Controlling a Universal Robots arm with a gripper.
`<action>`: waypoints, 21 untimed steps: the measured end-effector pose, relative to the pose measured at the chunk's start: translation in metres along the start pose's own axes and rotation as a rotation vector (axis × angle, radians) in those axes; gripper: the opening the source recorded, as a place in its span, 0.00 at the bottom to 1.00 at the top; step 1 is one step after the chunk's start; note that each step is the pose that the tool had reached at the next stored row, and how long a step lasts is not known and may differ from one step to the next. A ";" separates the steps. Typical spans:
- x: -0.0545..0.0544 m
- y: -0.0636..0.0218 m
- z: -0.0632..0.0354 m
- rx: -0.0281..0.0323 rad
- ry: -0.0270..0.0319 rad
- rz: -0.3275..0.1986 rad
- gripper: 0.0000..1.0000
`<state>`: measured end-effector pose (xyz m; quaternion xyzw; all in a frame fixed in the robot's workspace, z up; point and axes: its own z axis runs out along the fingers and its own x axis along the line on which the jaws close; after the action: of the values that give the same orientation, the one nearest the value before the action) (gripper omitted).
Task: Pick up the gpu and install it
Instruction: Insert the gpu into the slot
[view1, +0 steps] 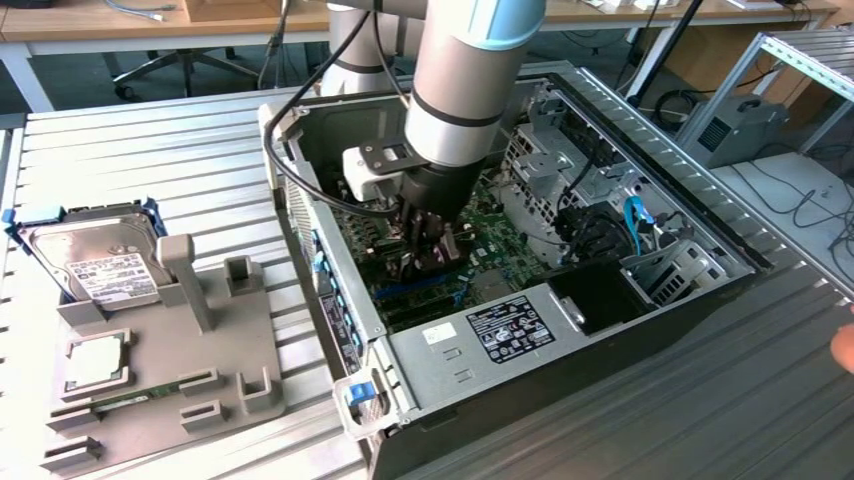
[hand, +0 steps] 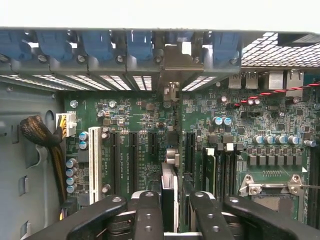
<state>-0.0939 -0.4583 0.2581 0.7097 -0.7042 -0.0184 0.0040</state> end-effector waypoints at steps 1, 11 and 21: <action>0.000 0.0000 0.0005 0.0000 -0.0001 0.000 0.26; 0.000 -0.0001 0.0044 -0.0001 0.0003 -0.003 0.26; -0.001 -0.0003 0.0093 0.0000 0.0001 -0.003 0.26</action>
<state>-0.0939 -0.4576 0.2489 0.7109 -0.7031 -0.0184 0.0040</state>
